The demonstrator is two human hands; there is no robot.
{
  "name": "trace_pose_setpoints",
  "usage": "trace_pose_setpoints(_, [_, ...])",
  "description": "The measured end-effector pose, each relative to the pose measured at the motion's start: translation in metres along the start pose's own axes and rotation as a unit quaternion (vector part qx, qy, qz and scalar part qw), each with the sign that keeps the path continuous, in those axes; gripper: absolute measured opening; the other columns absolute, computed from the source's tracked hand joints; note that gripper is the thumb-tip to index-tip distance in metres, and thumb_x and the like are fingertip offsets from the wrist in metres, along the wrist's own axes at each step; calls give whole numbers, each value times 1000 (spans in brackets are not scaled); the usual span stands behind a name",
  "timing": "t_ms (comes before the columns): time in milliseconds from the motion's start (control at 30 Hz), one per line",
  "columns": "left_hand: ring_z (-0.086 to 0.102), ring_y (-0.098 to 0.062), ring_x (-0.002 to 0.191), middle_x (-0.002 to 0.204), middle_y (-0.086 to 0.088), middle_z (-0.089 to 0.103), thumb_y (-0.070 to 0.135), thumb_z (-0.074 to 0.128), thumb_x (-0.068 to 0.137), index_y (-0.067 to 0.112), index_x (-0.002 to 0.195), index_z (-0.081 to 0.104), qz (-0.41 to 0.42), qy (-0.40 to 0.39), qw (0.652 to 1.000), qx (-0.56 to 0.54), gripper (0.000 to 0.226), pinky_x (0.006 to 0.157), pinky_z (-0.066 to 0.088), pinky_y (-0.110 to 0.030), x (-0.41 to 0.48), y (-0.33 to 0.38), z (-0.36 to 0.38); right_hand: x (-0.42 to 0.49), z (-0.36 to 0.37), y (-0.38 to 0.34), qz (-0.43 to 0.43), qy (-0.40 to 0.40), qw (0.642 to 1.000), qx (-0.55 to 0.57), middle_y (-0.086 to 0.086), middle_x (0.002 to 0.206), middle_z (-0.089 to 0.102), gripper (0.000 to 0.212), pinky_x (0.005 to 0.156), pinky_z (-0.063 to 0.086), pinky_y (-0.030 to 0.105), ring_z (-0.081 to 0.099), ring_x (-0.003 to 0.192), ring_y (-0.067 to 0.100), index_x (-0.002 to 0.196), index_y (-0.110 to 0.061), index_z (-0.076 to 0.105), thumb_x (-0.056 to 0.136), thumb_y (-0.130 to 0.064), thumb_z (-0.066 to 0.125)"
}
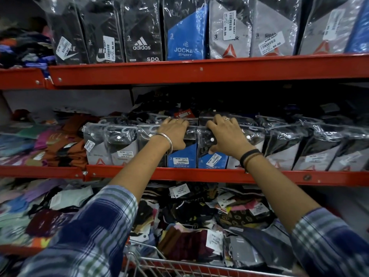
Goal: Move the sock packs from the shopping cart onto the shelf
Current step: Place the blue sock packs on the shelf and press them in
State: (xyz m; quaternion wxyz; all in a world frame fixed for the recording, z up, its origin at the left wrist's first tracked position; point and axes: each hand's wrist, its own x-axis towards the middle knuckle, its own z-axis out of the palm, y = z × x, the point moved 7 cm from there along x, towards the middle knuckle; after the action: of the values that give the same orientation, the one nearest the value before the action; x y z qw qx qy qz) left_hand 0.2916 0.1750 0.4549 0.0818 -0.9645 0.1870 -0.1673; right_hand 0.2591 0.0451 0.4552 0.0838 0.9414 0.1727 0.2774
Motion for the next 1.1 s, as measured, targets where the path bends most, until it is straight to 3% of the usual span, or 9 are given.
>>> trace_pose_setpoints(167, [33, -27, 134, 141, -11, 39, 18, 64, 73, 8, 134, 33, -11, -19, 1000, 14, 70, 120, 8, -44, 1, 3, 7, -3, 11, 4, 49, 33, 996, 59, 10, 118, 56, 66, 97, 37, 42, 55, 107, 29, 118, -11, 41, 70, -31, 80])
trace_pose_setpoints(400, [27, -28, 137, 146, -13, 30, 26, 64, 72, 9, 140, 26, -45, -45, 996, 61, 79, 119, -2, -51, -2, 6, 6, -12, 27, -3, 69, 53, 996, 8, 16, 129, 51, 67, 108, 32, 46, 49, 122, 33, 125, -9, 46, 70, -26, 80])
trace_pose_setpoints(500, [22, -29, 139, 149, -13, 25, 29, 64, 69, 7, 144, 20, -49, 25, 996, 77, 89, 118, -3, -52, -15, 11, 0, -28, 25, -5, 70, 111, 991, 1, 16, 131, 54, 77, 108, 34, 48, 50, 123, 33, 131, -8, 48, 66, -29, 83])
trace_pose_setpoints(600, [6, -27, 146, 157, -12, 10, 18, 56, 73, 6, 148, 7, -34, 177, 983, 28, 91, 120, -2, -46, -43, 22, 9, -53, 29, -12, 30, 157, 987, 2, 12, 143, 46, 69, 115, 19, 46, 37, 135, 28, 139, -11, 38, 80, -32, 69])
trace_pose_setpoints(700, [-8, -22, 146, 159, -8, -10, 19, 40, 86, 8, 149, -5, 2, 261, 965, -22, 78, 120, 2, -41, -70, 33, 45, -74, 52, -20, 0, 122, 993, 11, 8, 152, 32, 64, 117, -1, 39, 14, 143, 20, 144, -13, 24, 91, -42, 44])
trace_pose_setpoints(800, [-13, -18, 146, 156, -3, -24, 42, 30, 95, 13, 149, -10, 15, 214, 976, -25, 73, 119, -1, -37, -75, 33, 91, -82, 81, -22, -15, 44, 998, 31, 5, 157, 13, 75, 117, -1, 40, -5, 146, 16, 148, -13, 13, 92, -59, 28])
trace_pose_setpoints(900, [-17, -17, 145, 156, -3, -25, 54, 26, 93, 17, 149, -9, 7, 180, 983, -10, 76, 116, -6, -35, -70, 30, 115, -80, 98, -21, -34, 7, 999, 24, 6, 158, 10, 88, 117, 0, 41, 0, 146, 18, 149, -11, 13, 86, -73, 21])
trace_pose_setpoints(1100, [-22, -18, 144, 155, -3, -28, 62, 8, 93, 17, 149, -12, 8, 173, 985, -22, 74, 115, -11, -36, -58, 26, 127, -74, 110, -18, -41, -5, 998, 42, 7, 158, 7, 95, 118, -4, 39, 2, 146, 18, 149, -10, 9, 82, -77, 17])
